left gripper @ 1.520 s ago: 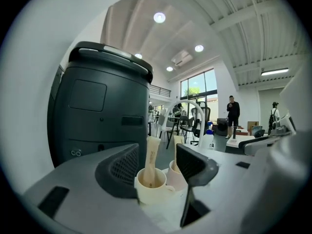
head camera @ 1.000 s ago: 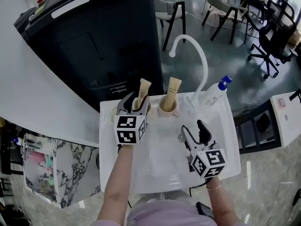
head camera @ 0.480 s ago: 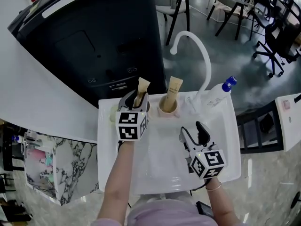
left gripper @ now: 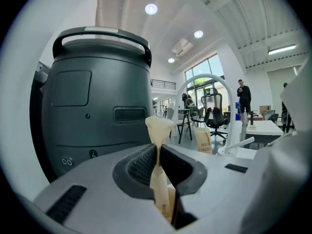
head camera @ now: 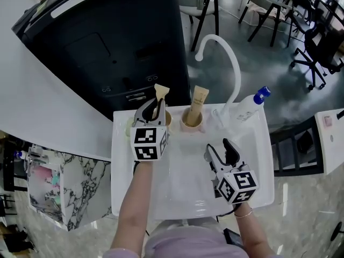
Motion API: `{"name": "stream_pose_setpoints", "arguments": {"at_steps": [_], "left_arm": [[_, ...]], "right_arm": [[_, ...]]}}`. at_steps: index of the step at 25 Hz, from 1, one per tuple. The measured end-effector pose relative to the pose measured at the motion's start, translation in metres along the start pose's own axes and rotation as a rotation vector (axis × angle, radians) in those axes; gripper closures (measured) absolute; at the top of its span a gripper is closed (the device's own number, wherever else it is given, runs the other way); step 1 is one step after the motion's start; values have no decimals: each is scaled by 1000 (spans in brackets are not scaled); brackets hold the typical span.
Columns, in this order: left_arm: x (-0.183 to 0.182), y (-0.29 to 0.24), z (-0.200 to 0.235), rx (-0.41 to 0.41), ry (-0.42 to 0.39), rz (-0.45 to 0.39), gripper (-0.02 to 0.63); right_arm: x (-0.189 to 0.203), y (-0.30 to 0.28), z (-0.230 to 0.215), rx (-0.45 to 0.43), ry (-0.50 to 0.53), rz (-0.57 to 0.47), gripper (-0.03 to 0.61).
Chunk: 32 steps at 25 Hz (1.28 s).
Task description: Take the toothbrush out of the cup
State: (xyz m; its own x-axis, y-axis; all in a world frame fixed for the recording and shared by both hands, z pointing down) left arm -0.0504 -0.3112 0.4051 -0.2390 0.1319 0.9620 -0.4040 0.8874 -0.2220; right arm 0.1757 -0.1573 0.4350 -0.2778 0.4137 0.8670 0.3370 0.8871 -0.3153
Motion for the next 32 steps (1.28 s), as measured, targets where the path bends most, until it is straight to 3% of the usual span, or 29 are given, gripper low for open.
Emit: {"name": "stream_pose_setpoints", "arguments": {"at_steps": [10,14,18,26,32], "left_arm": [[-51,51,20,-92,39,-220,586],[-65,88,36,-126,59,-254,588],[-55,132,51,-172,67,-226,588],[-2,216,70,-266,147,-100,589],[42,249,58,-236,211,58,589]], "right_arm": [[-7,6,17,-49,14,-19,327],[-9,6,30,-88,23,-21,331],[-7,3,48,-142,46,-17,333],[13,-2,97,-240,70,33,336],[24,-3,124,-292,82,54,341]]}}
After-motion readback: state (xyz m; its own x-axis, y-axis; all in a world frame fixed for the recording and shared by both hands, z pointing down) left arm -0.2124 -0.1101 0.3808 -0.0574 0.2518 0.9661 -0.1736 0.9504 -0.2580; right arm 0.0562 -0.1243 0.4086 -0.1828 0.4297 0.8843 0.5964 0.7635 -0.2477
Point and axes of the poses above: the fingertips, and each gripper's own axes: y backward along the fingers, z to its left, x out of its underside, the point moved 8 cm from there along y, backward along the fingers, and after that the axes turned 8 degrees about -y, right-handed, at the moved point
